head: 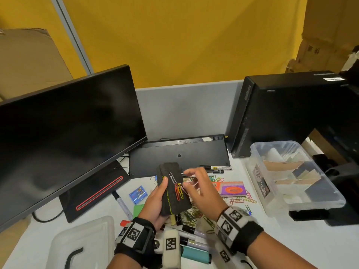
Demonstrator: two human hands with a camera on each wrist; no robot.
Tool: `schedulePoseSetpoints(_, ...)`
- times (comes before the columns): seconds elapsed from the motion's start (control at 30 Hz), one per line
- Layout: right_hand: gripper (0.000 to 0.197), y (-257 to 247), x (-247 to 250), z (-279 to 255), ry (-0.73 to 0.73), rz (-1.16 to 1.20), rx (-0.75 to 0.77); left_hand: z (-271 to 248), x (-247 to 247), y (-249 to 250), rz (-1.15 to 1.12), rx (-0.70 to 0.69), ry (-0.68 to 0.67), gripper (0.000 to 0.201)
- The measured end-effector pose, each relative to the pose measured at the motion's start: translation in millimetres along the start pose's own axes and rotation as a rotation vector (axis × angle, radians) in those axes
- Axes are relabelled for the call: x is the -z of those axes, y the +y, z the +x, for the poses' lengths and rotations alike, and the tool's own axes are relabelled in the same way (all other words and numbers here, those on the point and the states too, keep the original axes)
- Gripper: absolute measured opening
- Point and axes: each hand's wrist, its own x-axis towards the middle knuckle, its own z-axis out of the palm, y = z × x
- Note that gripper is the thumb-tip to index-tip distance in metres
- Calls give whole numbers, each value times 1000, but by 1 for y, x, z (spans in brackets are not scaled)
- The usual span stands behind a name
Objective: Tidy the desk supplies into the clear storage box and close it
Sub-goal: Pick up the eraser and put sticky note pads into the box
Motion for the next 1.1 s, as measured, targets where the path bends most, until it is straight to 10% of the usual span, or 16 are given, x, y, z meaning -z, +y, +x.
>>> schedulePoseSetpoints(0.4,7,36,3,-21,-43,-266,-54,-3,9,3,-10,-3,46,55)
schedulePoseSetpoints(0.57,33,57,7,-30,-251,-628,-118,-4,11,1,4,-13,76,58)
schedulePoseSetpoints(1.1,5,20,-6,-16,-84,-272,-27,-1,4,-5,63,-29,80,54)
